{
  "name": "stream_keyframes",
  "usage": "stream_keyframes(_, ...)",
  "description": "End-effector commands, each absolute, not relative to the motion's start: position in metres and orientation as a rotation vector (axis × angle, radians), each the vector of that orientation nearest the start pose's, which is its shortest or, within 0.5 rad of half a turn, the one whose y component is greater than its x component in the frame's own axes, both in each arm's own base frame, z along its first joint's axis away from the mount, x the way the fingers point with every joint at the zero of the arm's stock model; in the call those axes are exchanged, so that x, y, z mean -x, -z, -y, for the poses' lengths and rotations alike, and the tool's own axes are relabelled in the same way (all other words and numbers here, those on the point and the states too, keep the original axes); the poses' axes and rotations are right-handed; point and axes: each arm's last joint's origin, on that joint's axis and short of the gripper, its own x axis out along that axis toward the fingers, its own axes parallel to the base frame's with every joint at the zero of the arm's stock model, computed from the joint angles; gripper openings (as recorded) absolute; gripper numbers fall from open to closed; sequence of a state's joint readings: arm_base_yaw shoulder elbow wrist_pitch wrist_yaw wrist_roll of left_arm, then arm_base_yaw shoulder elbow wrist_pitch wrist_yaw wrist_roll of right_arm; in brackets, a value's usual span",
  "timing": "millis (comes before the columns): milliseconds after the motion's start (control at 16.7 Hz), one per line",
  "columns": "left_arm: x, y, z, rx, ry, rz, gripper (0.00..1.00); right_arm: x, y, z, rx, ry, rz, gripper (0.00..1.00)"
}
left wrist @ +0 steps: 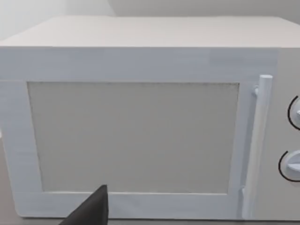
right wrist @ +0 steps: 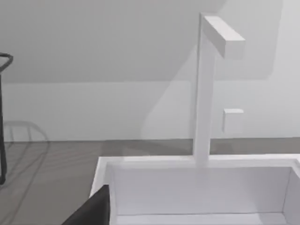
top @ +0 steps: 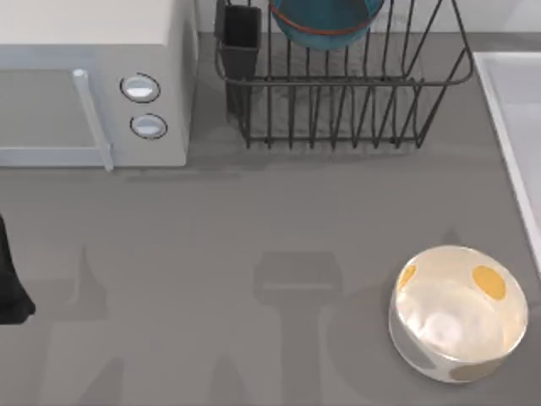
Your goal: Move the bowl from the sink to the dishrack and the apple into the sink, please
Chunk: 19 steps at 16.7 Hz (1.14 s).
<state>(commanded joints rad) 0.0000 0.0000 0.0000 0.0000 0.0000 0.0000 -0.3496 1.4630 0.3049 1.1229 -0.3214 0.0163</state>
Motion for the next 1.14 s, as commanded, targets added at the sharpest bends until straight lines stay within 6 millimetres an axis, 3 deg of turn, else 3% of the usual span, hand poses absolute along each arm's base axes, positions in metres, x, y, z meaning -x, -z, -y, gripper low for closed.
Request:
stream_keyframes(180,-0.106,-0.16,0.001,0.0,0.0,0.0,1.0,-0.203,-0.199,0.049,0.025,0.014,0.059,1.0)
stream_keyframes(360,-0.106,-0.16,0.001,0.0,0.0,0.0,1.0,-0.162,-0.218,0.027,0.041,0.012,0.132,1.0)
stream_keyframes(480,-0.106,-0.16,0.001,0.0,0.0,0.0,1.0,-0.139,-0.215,0.017,0.035,0.01,0.139,1.0)
stream_keyframes(660,-0.106,-0.16,0.001,0.0,0.0,0.0,1.0,-0.117,-0.194,0.008,0.018,0.006,0.09,1.0)
stream_keyframes(900,-0.106,-0.16,0.001,0.0,0.0,0.0,1.0,-0.107,-0.166,0.002,0.002,0.001,0.016,1.0)
stream_keyframes(1140,-0.106,-0.16,0.001,0.0,0.0,0.0,1.0,-0.106,-0.16,0.001,0.0,0.0,0.0,1.0)
